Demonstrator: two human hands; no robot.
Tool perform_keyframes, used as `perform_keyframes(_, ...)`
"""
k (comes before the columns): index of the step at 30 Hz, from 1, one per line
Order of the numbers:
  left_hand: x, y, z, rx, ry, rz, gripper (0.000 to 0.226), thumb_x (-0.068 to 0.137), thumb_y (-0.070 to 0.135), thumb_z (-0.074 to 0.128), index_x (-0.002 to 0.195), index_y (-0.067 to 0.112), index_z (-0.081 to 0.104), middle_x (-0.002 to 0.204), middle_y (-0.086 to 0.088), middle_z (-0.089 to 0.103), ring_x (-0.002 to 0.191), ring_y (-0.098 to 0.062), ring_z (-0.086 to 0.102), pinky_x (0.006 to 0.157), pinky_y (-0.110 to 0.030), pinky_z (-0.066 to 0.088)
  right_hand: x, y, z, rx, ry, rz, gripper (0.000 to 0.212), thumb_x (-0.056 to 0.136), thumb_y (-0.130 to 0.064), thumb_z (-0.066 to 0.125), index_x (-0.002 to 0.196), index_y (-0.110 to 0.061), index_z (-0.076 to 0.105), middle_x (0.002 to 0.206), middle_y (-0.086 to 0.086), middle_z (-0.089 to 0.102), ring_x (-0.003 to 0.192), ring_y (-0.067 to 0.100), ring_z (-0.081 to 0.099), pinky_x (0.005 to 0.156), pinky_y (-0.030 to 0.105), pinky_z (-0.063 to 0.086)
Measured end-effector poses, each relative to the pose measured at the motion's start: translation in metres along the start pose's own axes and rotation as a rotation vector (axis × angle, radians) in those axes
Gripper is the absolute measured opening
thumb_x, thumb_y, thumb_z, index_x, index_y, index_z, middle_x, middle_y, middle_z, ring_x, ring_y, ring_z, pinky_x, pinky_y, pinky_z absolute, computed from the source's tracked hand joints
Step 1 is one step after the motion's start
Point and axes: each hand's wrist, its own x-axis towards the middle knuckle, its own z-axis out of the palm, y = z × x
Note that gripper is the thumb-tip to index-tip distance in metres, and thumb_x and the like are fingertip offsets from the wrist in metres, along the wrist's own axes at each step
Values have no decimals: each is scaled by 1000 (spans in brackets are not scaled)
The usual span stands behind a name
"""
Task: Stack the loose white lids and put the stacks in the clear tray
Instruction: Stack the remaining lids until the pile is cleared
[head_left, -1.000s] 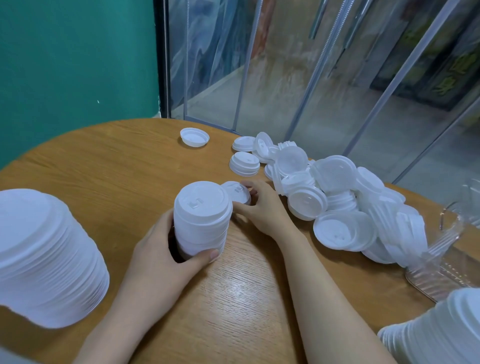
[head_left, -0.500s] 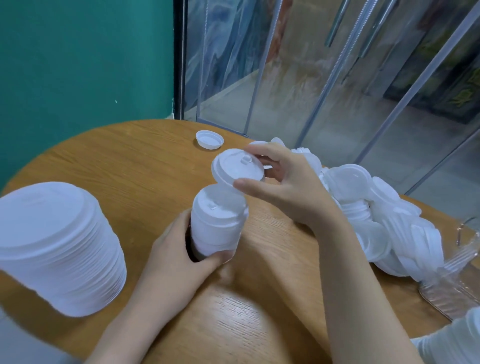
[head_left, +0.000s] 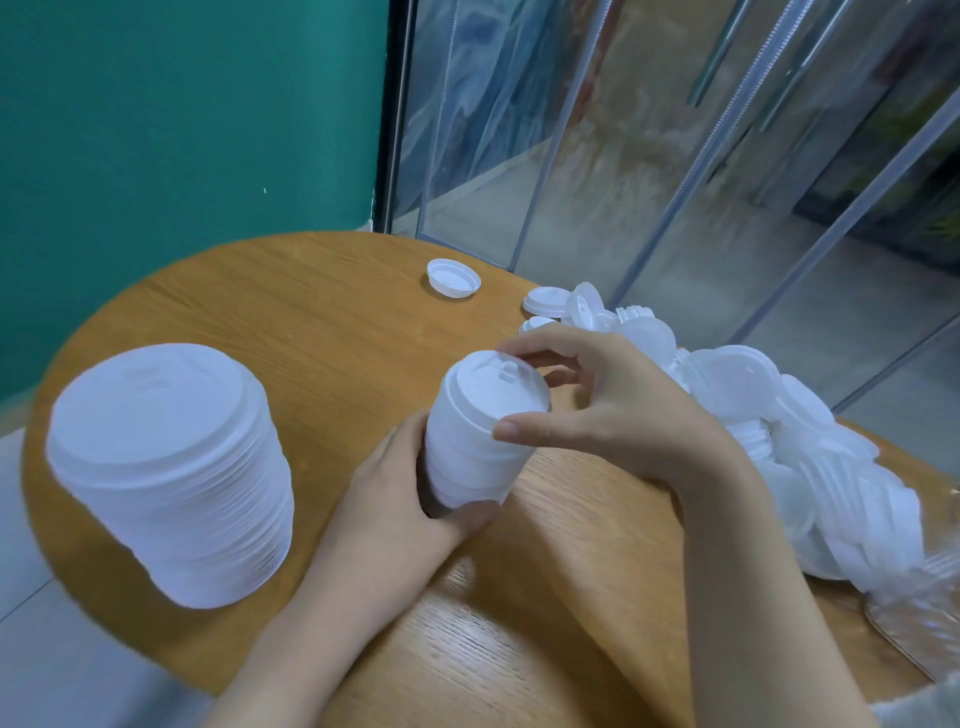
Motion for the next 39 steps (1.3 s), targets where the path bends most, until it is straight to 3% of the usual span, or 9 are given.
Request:
perform_keyframes(6,1,-1,0,11,-2,2,68,67,41,92,120,54,51,113,35,59,107,14,55,79,-8,43,0,-3,4,-72,-39,28,54,70,-38,93,117,-39,67,115,-21,69,116,-3,60,102,22,49)
perform_keyframes(12,1,-3,1,23,-2,1,68,67,41,91,118,57,49,112,35,58,107,16,52,78,-4,41,1,0,5,-89,-94,81,54,71,-38,93,116,-43,63,111,-26,69,111,-7,61,97,14,48)
perform_keyframes(16,1,-2,2,17,5,4,69,68,43,90,120,57,47,114,34,57,108,17,51,78,-5,40,0,0,7,-70,-101,71,54,74,-40,91,122,-37,66,114,-23,70,114,-3,63,102,22,50)
perform_keyframes(21,2,1,4,-12,7,32,81,64,42,90,132,54,46,122,33,58,114,11,53,86,-13,42,-5,3,4,-33,-133,95,75,67,-58,89,133,-35,61,126,-23,66,123,-3,59,105,27,49)
perform_keyframes(25,4,2,3,-47,6,24,88,61,43,95,135,52,47,127,33,59,121,6,54,98,-23,46,7,10,-20,8,64,211,80,72,-74,76,137,-31,59,128,-19,65,116,-3,64,96,26,51)
perform_keyframes(28,5,1,1,-87,-3,4,92,58,48,95,135,54,46,129,32,59,123,4,55,105,-33,48,44,42,-33,-155,215,341,64,84,-61,76,134,-25,62,126,-16,66,112,2,65,86,22,48)
perform_keyframes(31,5,4,0,-122,-13,4,94,56,50,95,136,57,44,130,32,59,124,4,55,106,-34,48,82,82,-33,-239,189,410,60,86,-47,80,135,-18,62,128,-4,64,110,10,62,76,19,43)
perform_keyframes(36,9,3,-2,-156,-46,26,99,52,57,94,136,59,42,133,32,58,126,3,55,108,-34,47,109,109,-36,-425,54,381,64,88,-41,80,144,-21,55,140,-2,56,117,10,49,93,24,33)
perform_keyframes(39,9,3,-1,-163,-30,48,97,52,56,96,134,60,44,132,34,57,126,6,53,107,-27,46,120,113,-38,-497,-16,411,63,89,-45,78,144,-27,55,136,-2,54,119,17,51,97,31,38)
